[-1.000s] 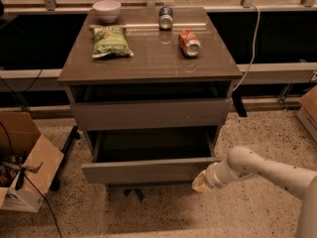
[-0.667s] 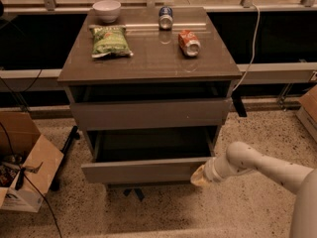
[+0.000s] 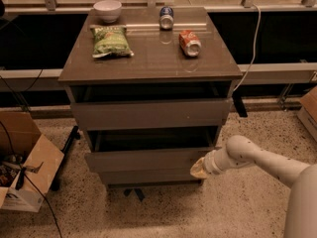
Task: Close middle drawer
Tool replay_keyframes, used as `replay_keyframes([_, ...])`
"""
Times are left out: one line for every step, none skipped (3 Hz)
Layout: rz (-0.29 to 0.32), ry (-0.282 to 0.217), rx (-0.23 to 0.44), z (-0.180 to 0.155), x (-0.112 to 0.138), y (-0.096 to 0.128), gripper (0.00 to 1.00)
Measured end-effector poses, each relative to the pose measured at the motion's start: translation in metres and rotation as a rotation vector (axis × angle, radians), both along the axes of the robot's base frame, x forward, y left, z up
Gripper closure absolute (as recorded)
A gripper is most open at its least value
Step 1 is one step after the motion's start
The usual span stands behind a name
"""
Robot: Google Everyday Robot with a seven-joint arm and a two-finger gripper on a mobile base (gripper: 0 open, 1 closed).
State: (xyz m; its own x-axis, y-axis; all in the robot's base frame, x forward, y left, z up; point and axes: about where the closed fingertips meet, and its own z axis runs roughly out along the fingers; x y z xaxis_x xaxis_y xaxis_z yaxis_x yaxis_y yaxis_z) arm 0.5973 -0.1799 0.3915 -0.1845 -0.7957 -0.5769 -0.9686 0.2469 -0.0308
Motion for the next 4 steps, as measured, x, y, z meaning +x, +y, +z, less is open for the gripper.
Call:
replay_keyframes([-0.027,-0.080,0.032,0.005,0.016,0.006,1.00])
replay_keyframes([-0.038,-0.222,0.062,0.018,0.052,0.018,1.00])
replay_keyframes([-0.047,-0.294,0.077,0.025,0.074,0.021,1.00])
replay_keyframes([-0.044,-0.291,0.080,0.023,0.074,0.024,0.77])
